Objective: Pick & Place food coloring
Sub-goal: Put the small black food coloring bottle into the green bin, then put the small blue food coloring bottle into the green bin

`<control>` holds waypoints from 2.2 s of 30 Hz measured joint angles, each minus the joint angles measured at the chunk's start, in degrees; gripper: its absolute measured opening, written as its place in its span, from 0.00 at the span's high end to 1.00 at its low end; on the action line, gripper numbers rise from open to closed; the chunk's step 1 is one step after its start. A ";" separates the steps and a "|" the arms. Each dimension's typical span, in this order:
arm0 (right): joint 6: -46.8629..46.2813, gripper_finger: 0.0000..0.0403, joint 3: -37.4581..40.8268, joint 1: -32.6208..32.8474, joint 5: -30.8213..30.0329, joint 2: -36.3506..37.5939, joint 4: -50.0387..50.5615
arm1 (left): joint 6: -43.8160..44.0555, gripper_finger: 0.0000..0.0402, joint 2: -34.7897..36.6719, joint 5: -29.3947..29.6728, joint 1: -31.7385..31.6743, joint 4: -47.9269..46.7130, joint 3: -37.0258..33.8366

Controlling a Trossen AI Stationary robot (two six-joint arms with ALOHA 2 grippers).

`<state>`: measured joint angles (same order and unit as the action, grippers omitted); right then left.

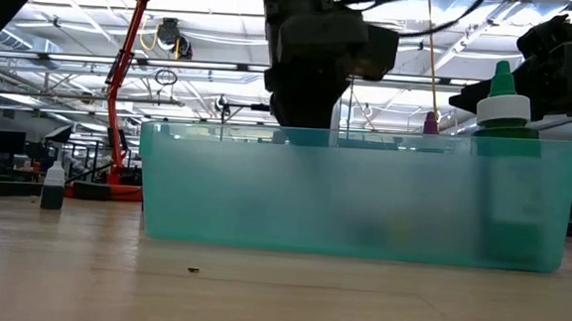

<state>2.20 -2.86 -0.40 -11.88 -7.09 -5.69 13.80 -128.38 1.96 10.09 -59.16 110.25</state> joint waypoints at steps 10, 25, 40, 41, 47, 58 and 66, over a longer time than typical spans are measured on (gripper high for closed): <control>0.00 0.49 -0.01 0.00 0.00 -0.04 0.15 | -0.39 0.83 -3.29 -2.26 -0.49 0.87 -0.01; 0.00 0.49 0.01 0.00 0.00 -0.09 -0.02 | 0.89 0.71 -5.08 -2.55 -0.49 0.94 0.01; 0.00 0.49 0.00 0.00 0.00 -0.09 -0.02 | 1.37 0.55 -4.68 -4.69 -0.53 -12.26 9.24; 0.01 0.49 0.00 -0.01 0.00 -0.09 -0.02 | 1.37 0.55 -4.63 -3.68 -0.55 -13.70 10.36; 0.00 0.49 0.01 -0.02 0.00 -0.09 -0.02 | 2.99 0.55 -2.97 4.50 0.78 -23.05 14.00; 0.00 0.49 -0.01 -0.02 0.00 -0.11 0.00 | 29.45 0.55 18.29 16.01 8.41 -25.04 -5.47; 0.01 0.49 0.01 0.00 0.01 -0.11 -0.02 | 57.34 0.55 32.73 11.59 8.24 -24.64 -27.65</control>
<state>2.20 -2.85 -0.40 -11.87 -7.20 -5.72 71.14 -95.66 13.54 18.34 -83.81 82.60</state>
